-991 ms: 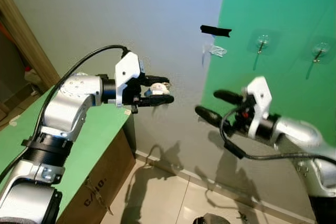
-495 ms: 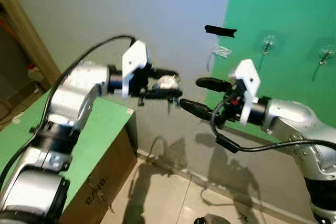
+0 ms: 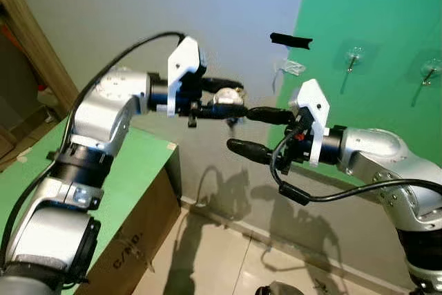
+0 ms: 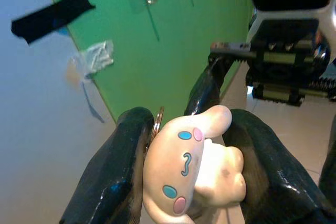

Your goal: Hang keys on a hook

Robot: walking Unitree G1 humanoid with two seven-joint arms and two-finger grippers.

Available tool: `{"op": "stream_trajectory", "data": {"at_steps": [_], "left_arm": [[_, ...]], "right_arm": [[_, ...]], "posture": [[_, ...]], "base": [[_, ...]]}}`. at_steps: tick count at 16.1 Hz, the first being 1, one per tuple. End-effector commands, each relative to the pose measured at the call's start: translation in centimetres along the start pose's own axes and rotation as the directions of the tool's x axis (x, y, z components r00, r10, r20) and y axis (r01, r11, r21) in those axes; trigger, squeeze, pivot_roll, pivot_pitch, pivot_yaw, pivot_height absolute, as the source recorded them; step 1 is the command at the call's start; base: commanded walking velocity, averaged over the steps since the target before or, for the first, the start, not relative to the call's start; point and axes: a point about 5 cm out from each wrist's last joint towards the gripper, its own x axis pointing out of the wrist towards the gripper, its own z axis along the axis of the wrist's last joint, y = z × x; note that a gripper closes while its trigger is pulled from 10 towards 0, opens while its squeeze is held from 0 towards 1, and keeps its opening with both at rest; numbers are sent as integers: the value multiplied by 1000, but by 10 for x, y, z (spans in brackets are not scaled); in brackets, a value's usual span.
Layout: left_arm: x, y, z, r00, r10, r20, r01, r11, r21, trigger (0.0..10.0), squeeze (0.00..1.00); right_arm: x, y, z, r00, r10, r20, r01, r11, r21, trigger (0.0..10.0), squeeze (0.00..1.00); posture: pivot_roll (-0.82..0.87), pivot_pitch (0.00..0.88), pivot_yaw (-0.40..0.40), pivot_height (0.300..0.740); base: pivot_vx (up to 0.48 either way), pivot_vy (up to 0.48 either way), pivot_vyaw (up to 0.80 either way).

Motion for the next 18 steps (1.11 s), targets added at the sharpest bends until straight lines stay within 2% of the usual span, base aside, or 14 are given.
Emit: {"op": "stream_trajectory", "data": {"at_steps": [1,11,18], "left_arm": [[-2,3,8,1000,-9,5,9,999,33,10000,0],[0,-1,20,999,-47,25,45,996,72,10000,0],[2,-3,22,998,-57,37,54,996,77,10000,0]], "right_arm": [[5,-2,2,1000,5,-5,-5,1000,-31,10000,0],[14,-24,-9,992,-119,-37,114,988,-101,10000,0],[24,-22,-7,995,-102,-4,101,992,-81,10000,0]], "posture": [[-150,0,67,722],[-131,0,52,722],[-127,0,49,722]], "base": [[0,0,0],[0,0,0],[0,0,0]]}}
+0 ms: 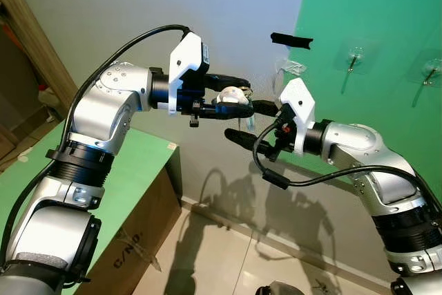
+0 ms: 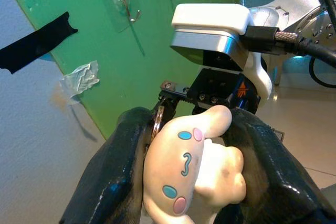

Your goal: Hang keys on a hook

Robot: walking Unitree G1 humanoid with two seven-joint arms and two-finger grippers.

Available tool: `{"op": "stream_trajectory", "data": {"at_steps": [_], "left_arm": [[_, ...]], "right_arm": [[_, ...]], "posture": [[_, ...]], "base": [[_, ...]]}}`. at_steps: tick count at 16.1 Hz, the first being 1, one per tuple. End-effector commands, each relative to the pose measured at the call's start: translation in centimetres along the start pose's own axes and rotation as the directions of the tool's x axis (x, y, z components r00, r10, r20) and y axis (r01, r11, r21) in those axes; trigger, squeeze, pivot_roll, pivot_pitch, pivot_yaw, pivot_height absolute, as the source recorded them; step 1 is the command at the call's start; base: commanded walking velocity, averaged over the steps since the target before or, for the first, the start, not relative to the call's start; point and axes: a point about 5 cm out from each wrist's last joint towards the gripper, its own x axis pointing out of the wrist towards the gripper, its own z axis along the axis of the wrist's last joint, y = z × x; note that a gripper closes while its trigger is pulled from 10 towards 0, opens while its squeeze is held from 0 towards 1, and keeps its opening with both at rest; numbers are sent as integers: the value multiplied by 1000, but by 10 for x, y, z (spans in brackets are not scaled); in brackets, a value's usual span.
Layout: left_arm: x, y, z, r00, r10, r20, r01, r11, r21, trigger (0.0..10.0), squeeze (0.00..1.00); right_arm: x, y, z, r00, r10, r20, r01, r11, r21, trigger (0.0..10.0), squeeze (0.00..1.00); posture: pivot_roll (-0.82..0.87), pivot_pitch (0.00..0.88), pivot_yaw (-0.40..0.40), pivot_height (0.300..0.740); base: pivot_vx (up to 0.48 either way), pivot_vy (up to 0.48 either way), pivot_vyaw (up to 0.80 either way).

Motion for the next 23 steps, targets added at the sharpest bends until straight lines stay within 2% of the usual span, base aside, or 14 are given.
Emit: {"op": "stream_trajectory", "data": {"at_steps": [1,2,3,23], "left_arm": [[0,2,12,1000,-7,16,6,999,40,10000,0],[0,2,12,1000,-6,17,6,999,40,10000,0],[0,1,13,1000,-6,18,6,999,40,10000,0],[-1,2,16,999,12,40,-13,999,29,10000,0]], "right_arm": [[3,-1,7,1000,2,18,-2,1000,-20,10000,0],[4,-1,7,1000,0,22,0,1000,-17,10000,0],[4,0,7,999,0,34,0,1000,-11,0,0],[9,4,15,994,12,107,-15,999,32,0,0]], "posture": [[-127,0,49,722],[-126,0,49,722],[-126,0,49,722],[-123,0,51,722]], "base": [[0,0,0],[0,0,0],[0,0,0],[0,0,0]]}}
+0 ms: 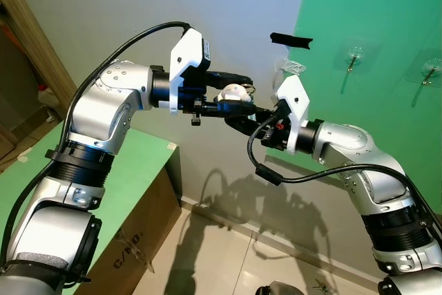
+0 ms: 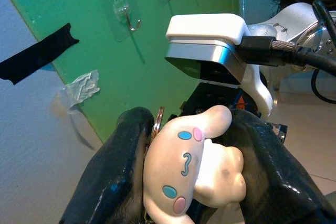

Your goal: Hang keys on a hook

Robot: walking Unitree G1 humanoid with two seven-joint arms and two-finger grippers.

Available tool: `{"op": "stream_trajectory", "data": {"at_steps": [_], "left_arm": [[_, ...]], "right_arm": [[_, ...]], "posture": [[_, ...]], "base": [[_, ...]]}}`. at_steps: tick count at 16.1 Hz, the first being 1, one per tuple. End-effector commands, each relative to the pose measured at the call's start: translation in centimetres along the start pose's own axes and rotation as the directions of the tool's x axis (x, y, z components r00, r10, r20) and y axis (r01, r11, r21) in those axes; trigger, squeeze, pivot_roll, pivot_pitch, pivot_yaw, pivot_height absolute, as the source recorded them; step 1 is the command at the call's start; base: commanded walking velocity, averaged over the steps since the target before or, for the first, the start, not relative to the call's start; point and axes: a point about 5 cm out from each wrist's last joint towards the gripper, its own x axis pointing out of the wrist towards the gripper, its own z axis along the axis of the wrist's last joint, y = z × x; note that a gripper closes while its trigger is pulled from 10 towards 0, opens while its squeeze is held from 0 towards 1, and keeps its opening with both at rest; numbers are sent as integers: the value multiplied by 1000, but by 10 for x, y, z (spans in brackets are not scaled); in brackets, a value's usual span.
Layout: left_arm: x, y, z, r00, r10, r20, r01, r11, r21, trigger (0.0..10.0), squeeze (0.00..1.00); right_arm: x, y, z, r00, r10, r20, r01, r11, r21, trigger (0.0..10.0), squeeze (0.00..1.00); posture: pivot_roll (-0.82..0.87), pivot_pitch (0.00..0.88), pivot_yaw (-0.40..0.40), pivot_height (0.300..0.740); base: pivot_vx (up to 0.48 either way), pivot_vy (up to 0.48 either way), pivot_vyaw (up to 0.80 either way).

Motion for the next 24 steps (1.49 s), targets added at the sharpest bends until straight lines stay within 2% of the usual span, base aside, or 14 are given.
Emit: {"op": "stream_trajectory", "data": {"at_steps": [1,7,10,11,15,17,20,21,22,23,24], "left_arm": [[-2,2,11,1000,9,23,-9,999,31,10000,0],[-2,4,10,999,35,20,-35,999,35,10000,0],[-1,7,2,994,108,-30,-105,992,72,10000,0],[-1,7,0,993,116,-35,-114,991,63,10000,1000],[-1,7,0,993,117,-29,-115,992,56,10000,1000],[-3,11,1,989,145,-22,-144,988,56,10000,1000],[-11,22,3,970,242,-9,-241,969,50,10000,1000],[-15,26,1,957,289,-14,-288,957,43,10000,1000],[-19,24,-3,952,307,-17,-306,951,30,10000,1000],[-21,22,-7,947,322,-20,-322,947,10,10000,1000],[-23,19,-13,942,335,-28,-335,942,-8,10000,1000]], "right_arm": [[1,0,12,999,7,44,-6,1000,-17,0,0],[1,3,13,998,31,62,-31,1000,1,0,0],[1,4,13,998,30,63,-30,999,9,0,0],[1,5,12,997,30,64,-31,999,14,0,0],[2,6,12,997,31,64,-33,999,16,0,0],[2,6,11,998,30,60,-31,999,14,0,0],[1,6,6,999,25,40,-25,1000,5,0,0],[-2,4,0,1000,4,-17,-5,998,-68,0,0],[-8,-5,-9,991,-72,-115,41,967,-252,0,0],[-15,-18,-13,969,-166,-183,71,896,-439,0,0],[-22,-27,-12,954,-222,-199,87,846,-526,0,0]], "posture": [[-124,0,48,722],[-123,0,46,722],[-124,0,45,722],[-123,0,43,722],[-121,0,42,722],[-119,0,42,722],[-115,0,44,722],[-115,0,42,722],[-116,0,42,722],[-118,0,39,722],[-118,0,34,722]], "base": [[0,0,0],[0,0,0],[0,0,0],[0,0,0],[0,0,0],[0,0,0],[0,0,0],[0,0,0],[0,0,0],[0,0,0],[0,0,0]]}}
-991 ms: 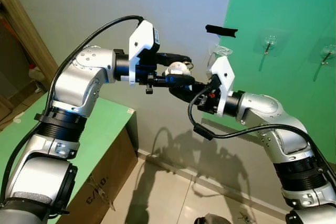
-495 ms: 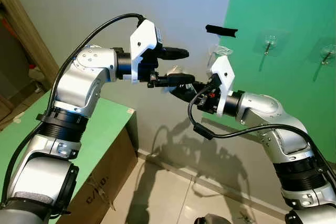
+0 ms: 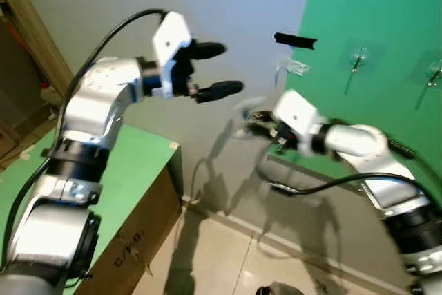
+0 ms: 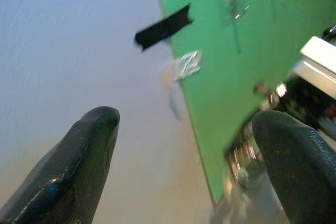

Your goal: Hang keys on a hook

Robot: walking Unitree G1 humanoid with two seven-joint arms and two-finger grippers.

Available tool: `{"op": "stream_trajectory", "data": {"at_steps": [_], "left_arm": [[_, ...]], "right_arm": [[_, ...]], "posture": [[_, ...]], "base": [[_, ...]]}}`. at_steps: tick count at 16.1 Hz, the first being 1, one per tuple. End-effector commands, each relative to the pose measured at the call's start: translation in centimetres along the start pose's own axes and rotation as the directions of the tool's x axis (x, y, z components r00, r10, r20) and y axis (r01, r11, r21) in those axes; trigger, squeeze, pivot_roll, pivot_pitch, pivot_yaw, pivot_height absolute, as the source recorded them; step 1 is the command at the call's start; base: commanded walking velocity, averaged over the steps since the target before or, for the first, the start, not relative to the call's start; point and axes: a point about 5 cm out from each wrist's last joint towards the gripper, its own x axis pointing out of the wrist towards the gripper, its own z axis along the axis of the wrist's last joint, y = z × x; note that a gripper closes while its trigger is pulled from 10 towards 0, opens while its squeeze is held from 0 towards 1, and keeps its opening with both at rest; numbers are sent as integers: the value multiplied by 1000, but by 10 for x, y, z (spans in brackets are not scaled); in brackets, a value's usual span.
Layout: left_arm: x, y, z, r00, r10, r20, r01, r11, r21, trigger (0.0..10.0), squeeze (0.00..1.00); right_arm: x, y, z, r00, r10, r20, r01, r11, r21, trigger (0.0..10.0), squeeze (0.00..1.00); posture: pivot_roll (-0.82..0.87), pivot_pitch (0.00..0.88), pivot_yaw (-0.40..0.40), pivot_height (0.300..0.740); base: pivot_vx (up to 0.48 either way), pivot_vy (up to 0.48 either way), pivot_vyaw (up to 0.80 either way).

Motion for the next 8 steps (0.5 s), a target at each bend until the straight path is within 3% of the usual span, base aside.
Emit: {"op": "stream_trajectory", "data": {"at_steps": [1,3,4,5,8], "left_arm": [[-2,-2,-6,999,29,-15,-29,999,-17,10000,1000],[-5,-9,-24,997,64,-54,-67,996,-58,10000,1000],[-6,-14,-32,994,73,-79,-79,994,-75,10000,51],[-8,-19,-43,991,75,-110,-86,992,-95,10000,0],[-11,-31,-62,986,64,-156,-82,991,-108,10000,0]], "right_arm": [[1,-5,6,999,-30,14,31,995,-96,0,0],[0,-9,0,994,-109,-7,106,977,-186,0,0],[0,-10,-2,990,-142,2,139,965,-221,0,0],[0,-14,0,982,-187,27,187,947,-262,0,0],[-3,-24,12,964,-237,121,265,894,-362,0,0]], "posture": [[-115,0,32,722],[-109,0,31,722],[-105,0,33,722],[-103,0,34,722],[-103,0,33,722]], "base": [[0,0,0],[0,0,0],[0,0,0],[0,0,0],[0,0,0]]}}
